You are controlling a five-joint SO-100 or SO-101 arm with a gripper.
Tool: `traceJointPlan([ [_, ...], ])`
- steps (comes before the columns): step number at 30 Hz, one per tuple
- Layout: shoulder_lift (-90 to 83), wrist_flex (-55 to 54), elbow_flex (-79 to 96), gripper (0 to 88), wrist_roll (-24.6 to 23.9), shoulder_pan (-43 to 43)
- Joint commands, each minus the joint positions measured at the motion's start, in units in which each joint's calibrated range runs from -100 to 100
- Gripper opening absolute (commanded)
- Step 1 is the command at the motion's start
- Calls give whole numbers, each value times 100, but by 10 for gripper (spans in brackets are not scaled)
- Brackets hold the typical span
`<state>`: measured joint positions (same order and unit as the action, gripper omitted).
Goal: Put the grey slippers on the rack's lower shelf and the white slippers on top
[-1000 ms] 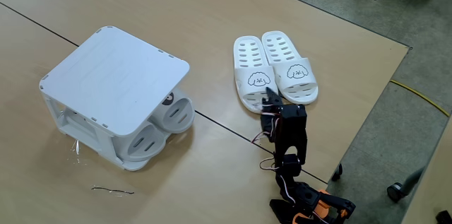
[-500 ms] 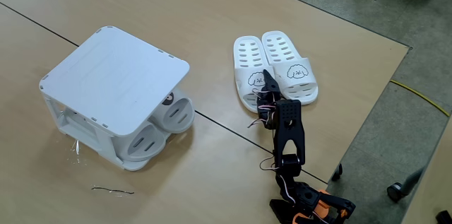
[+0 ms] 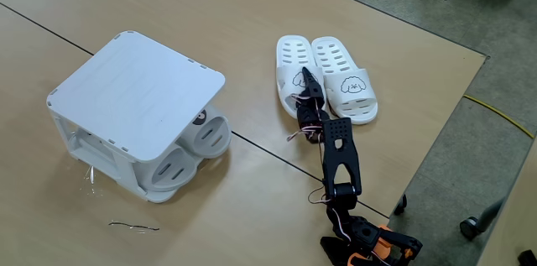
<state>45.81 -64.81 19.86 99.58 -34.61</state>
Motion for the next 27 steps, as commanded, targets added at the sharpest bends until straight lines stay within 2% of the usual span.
traceJointPlan([
  [1, -2314, 1442, -457, 8, 42, -59],
  [5, -3862, 3469, -718, 8, 42, -67],
  [9, -4661, 5704, -1999, 8, 42, -51],
  [13, -5351, 7188, -2820, 8, 42, 56],
  [16, -6302, 8180, -2730, 8, 42, 286],
  [21, -7699, 8543, -1566, 8, 42, 591],
  [27, -9213, 8543, -150, 8, 42, 2457],
])
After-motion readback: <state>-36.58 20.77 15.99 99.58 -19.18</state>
